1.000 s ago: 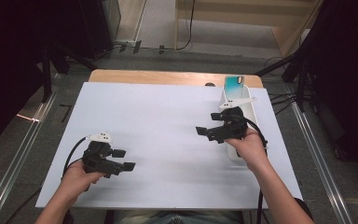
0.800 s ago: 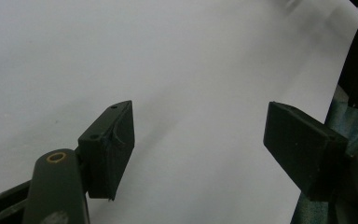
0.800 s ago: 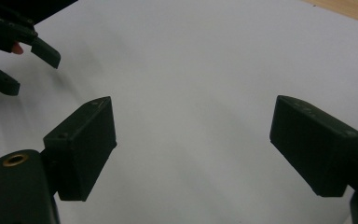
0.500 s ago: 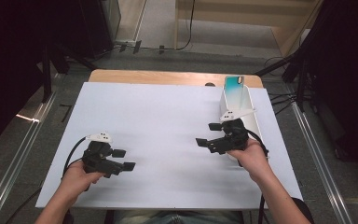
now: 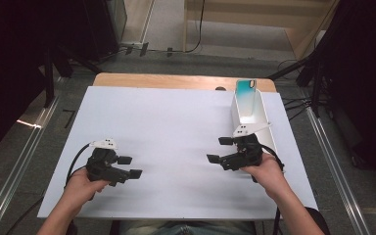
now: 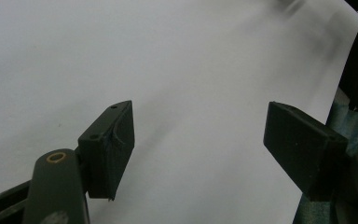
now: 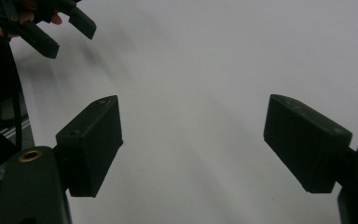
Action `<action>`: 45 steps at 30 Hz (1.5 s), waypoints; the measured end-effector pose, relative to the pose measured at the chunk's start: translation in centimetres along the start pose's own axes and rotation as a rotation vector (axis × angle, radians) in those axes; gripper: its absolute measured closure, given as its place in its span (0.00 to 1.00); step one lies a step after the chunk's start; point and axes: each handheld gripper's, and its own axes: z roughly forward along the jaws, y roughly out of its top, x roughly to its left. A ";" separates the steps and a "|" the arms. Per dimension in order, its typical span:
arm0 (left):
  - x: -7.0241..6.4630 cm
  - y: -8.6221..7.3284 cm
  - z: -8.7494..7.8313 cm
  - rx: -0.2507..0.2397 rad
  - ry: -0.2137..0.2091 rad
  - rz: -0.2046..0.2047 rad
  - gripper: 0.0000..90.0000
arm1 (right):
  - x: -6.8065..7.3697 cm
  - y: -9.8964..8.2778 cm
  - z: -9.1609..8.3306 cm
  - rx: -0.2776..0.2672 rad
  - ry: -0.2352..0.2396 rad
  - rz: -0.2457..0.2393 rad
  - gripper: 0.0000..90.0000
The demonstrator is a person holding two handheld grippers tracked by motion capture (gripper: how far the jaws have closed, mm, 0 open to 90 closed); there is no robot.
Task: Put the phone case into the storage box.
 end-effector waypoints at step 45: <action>-0.2 0.1 -0.2 -0.011 0.005 0.012 0.27 | 0.8 -7.0 -1.3 0.037 0.035 -0.085 0.20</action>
